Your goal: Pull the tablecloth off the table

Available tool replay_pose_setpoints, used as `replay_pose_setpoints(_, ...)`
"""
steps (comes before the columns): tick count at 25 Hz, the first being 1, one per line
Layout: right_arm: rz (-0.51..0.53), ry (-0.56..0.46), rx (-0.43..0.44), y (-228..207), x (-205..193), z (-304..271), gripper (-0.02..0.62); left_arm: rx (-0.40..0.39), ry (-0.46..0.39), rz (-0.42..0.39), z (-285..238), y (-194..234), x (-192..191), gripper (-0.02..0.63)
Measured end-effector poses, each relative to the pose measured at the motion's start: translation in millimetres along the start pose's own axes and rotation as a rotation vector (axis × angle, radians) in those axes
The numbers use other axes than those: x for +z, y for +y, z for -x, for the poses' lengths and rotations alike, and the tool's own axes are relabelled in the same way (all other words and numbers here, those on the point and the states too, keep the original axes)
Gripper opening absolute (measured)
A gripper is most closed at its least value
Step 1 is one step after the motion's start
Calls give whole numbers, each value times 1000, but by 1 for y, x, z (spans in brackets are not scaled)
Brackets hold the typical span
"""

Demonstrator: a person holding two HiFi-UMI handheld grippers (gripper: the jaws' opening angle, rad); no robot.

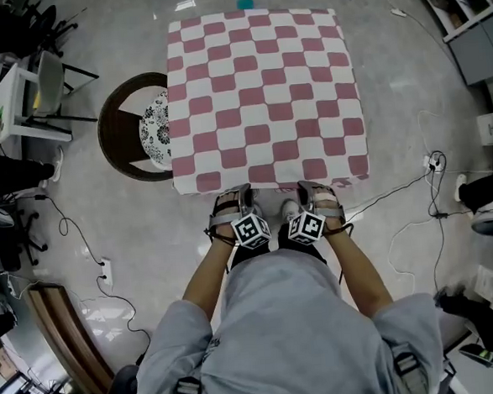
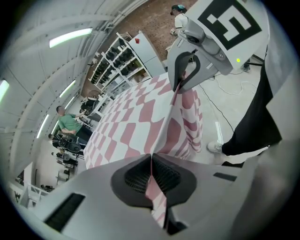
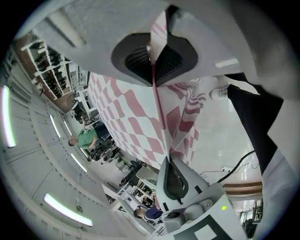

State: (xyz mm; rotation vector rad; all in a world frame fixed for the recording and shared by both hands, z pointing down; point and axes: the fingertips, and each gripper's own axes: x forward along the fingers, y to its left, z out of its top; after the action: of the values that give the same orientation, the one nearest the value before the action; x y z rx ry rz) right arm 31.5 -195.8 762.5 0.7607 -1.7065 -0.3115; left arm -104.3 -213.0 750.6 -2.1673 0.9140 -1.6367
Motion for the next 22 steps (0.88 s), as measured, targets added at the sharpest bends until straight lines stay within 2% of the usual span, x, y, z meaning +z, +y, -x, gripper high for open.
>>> replay_pose_setpoints(12,-151,8,-171,-38,20,46,8,66,-155,128,46,36,18,6)
replay_pose_setpoints(22,-322,-100,-236,-67,33,93,8,172,-218,326,90,58,35,6)
